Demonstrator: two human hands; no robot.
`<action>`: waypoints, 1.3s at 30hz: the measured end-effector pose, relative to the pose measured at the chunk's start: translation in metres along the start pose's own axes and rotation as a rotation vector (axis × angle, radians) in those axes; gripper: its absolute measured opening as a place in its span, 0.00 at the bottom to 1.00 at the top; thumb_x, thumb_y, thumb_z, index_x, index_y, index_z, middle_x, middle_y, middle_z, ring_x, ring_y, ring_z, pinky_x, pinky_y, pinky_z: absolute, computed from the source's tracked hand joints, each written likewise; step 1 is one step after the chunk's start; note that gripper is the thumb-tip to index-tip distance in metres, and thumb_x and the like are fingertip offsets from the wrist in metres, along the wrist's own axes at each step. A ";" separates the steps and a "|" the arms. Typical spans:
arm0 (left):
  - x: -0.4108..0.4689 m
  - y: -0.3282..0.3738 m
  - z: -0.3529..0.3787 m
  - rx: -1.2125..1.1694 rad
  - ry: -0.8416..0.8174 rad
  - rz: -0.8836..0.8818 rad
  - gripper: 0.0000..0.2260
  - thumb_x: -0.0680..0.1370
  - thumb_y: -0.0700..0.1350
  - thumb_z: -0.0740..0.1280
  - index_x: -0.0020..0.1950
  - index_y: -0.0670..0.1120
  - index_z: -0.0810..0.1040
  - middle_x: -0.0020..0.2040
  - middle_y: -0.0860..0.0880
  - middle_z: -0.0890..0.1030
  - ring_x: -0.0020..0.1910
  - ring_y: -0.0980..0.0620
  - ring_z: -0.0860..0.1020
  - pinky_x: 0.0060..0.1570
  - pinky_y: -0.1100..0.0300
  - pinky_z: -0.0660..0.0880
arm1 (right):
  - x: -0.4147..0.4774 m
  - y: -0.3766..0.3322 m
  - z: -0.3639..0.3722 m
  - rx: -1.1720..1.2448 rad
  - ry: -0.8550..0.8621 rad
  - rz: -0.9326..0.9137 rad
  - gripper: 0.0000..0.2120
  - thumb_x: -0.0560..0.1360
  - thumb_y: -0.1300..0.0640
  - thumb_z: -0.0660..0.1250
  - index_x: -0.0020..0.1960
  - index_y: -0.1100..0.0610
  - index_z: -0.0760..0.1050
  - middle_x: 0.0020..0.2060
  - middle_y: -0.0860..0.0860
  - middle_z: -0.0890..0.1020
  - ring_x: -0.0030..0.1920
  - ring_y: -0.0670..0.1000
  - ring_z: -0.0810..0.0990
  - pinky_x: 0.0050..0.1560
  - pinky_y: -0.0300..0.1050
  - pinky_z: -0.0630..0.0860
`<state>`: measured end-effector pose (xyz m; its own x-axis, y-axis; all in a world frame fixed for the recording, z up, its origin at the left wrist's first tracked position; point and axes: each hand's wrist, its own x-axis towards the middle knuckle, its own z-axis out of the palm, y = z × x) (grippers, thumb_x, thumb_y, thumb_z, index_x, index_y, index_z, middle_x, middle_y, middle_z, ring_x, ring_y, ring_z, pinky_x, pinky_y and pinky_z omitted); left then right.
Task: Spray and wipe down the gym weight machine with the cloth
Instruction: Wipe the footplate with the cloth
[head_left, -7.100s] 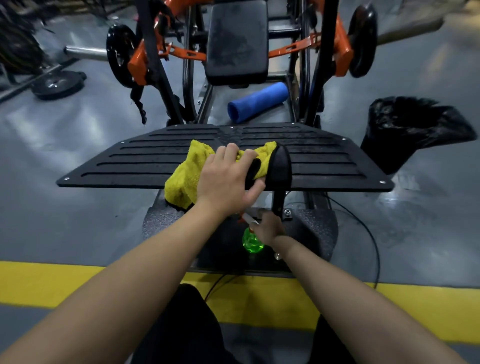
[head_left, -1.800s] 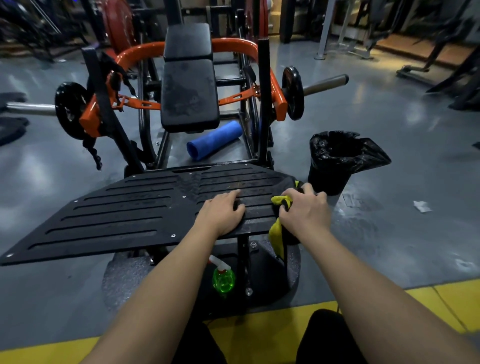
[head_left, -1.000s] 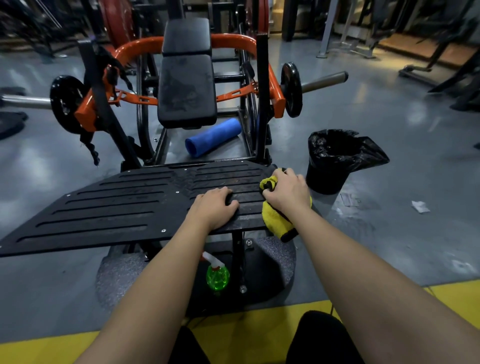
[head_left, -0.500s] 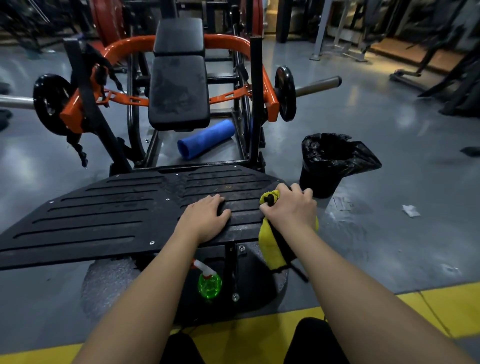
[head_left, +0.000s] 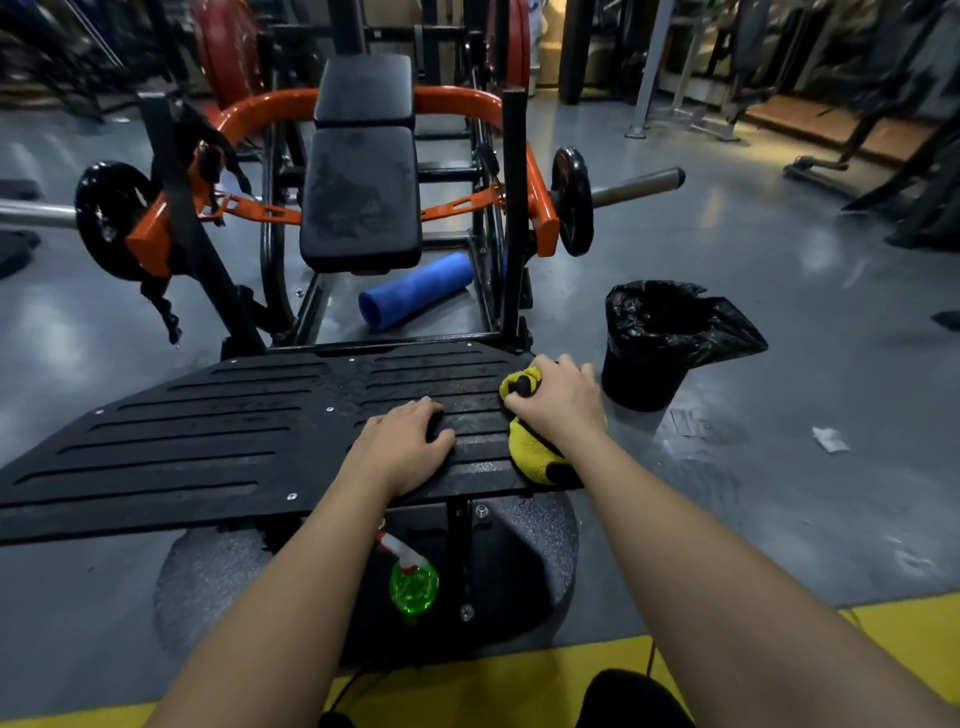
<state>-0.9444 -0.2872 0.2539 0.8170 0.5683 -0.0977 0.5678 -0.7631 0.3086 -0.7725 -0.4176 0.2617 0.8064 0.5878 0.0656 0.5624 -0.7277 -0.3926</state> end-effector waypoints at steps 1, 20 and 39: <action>-0.001 0.000 0.000 -0.005 -0.006 -0.015 0.27 0.83 0.60 0.56 0.80 0.52 0.64 0.82 0.52 0.61 0.80 0.51 0.59 0.77 0.50 0.56 | -0.006 0.001 -0.002 -0.001 -0.006 -0.004 0.16 0.72 0.40 0.66 0.51 0.50 0.71 0.53 0.52 0.75 0.59 0.61 0.70 0.58 0.55 0.70; 0.006 -0.006 0.005 0.030 -0.066 -0.071 0.37 0.81 0.69 0.49 0.83 0.48 0.56 0.84 0.48 0.53 0.83 0.51 0.49 0.81 0.47 0.46 | 0.020 -0.002 0.013 -0.126 0.031 0.054 0.20 0.74 0.38 0.67 0.59 0.50 0.74 0.59 0.53 0.75 0.63 0.62 0.70 0.60 0.57 0.69; 0.013 -0.005 0.003 0.053 -0.084 -0.073 0.38 0.80 0.71 0.50 0.83 0.49 0.56 0.84 0.50 0.54 0.83 0.53 0.50 0.81 0.47 0.47 | 0.088 0.001 0.031 -0.058 -0.113 -0.081 0.20 0.72 0.39 0.67 0.61 0.47 0.77 0.55 0.55 0.78 0.57 0.63 0.74 0.60 0.53 0.71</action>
<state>-0.9363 -0.2773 0.2483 0.7773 0.5974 -0.1976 0.6292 -0.7368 0.2477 -0.7069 -0.3560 0.2386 0.7338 0.6793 -0.0095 0.6375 -0.6933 -0.3361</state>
